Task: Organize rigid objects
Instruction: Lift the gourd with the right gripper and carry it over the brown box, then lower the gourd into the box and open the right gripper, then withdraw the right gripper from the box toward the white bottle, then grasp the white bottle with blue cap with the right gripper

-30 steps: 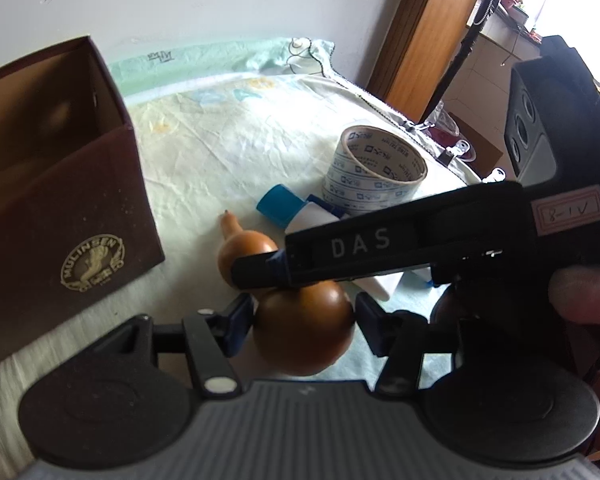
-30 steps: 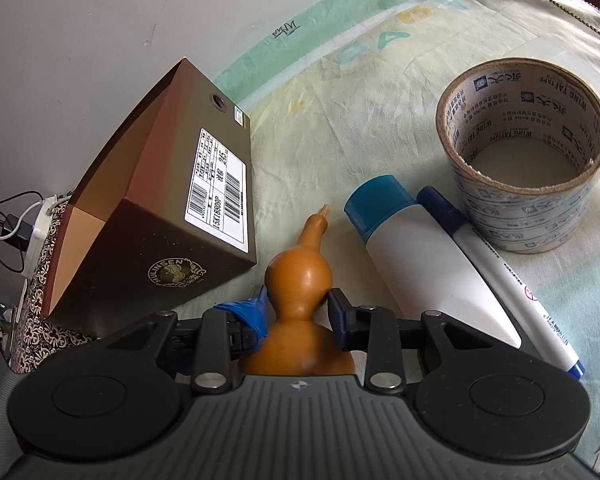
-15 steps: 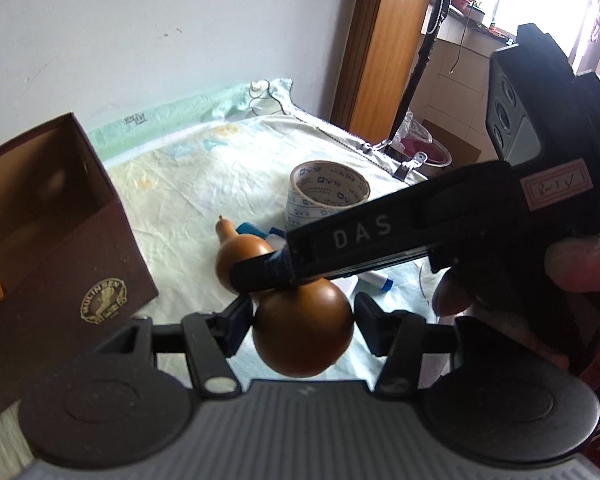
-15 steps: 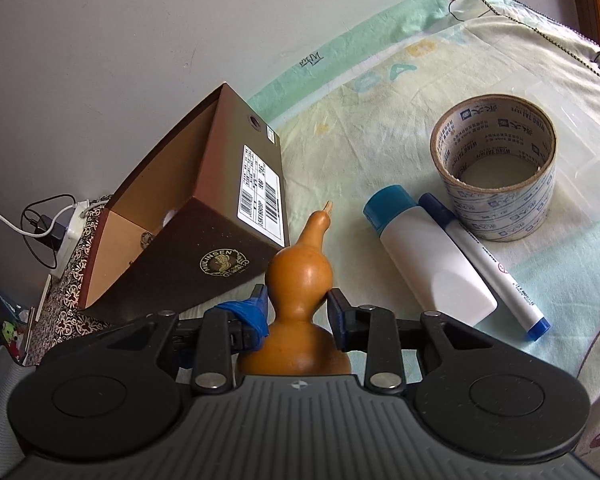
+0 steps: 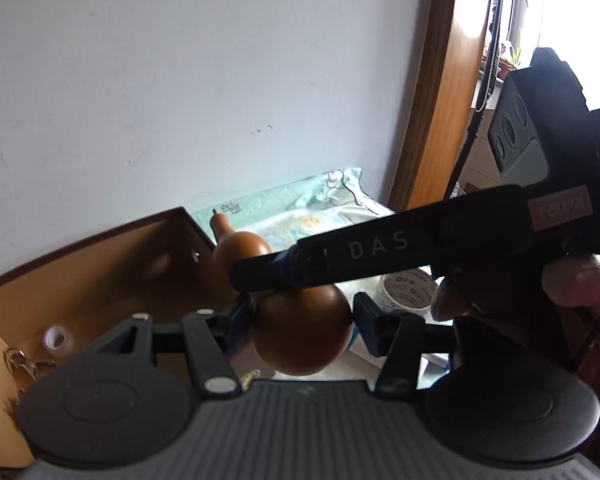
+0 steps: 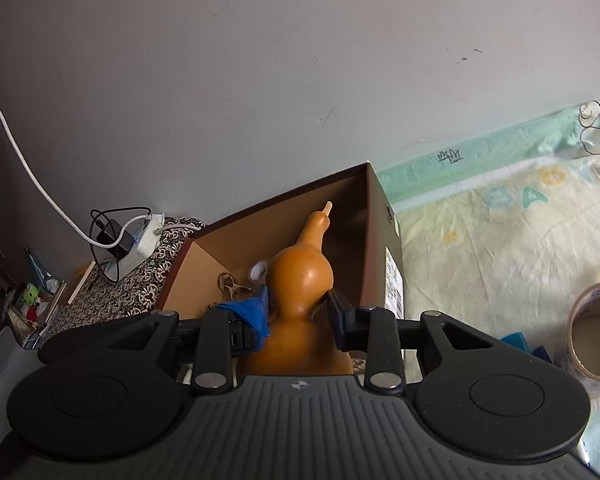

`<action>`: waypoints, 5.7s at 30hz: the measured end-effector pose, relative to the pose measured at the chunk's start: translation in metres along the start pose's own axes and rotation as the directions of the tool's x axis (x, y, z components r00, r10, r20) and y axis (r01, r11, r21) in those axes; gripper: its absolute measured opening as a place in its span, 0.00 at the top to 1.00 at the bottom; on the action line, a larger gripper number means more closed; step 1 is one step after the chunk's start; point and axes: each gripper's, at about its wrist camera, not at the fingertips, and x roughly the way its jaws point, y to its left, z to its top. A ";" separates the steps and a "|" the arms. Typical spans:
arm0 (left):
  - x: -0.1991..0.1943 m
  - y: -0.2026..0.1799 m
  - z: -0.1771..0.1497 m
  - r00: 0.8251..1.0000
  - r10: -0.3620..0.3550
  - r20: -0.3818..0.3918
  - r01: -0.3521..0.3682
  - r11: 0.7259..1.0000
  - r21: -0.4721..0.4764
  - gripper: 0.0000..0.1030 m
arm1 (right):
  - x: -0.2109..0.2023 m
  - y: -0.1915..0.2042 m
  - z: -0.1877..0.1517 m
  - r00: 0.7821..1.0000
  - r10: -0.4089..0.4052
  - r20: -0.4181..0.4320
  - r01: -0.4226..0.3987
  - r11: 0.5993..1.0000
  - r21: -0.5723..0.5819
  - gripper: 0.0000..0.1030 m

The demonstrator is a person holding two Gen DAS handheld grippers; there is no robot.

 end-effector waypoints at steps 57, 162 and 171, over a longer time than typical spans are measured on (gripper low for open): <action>0.043 0.118 -0.005 0.923 0.337 -0.189 -0.370 0.911 -0.182 0.39 | 0.126 0.036 0.012 0.958 -0.222 -0.180 0.185 0.962 -0.203 0.85; 0.174 -0.063 -0.050 0.890 0.030 -0.455 -0.053 0.998 -0.038 0.32 | -0.059 -0.145 -0.088 0.933 -0.346 -0.097 0.358 0.917 0.178 0.83; 0.155 -0.051 -0.058 0.905 -0.042 -0.424 0.009 0.997 -0.079 0.32 | -0.021 -0.137 -0.088 0.933 -0.331 -0.142 0.348 0.930 0.118 0.85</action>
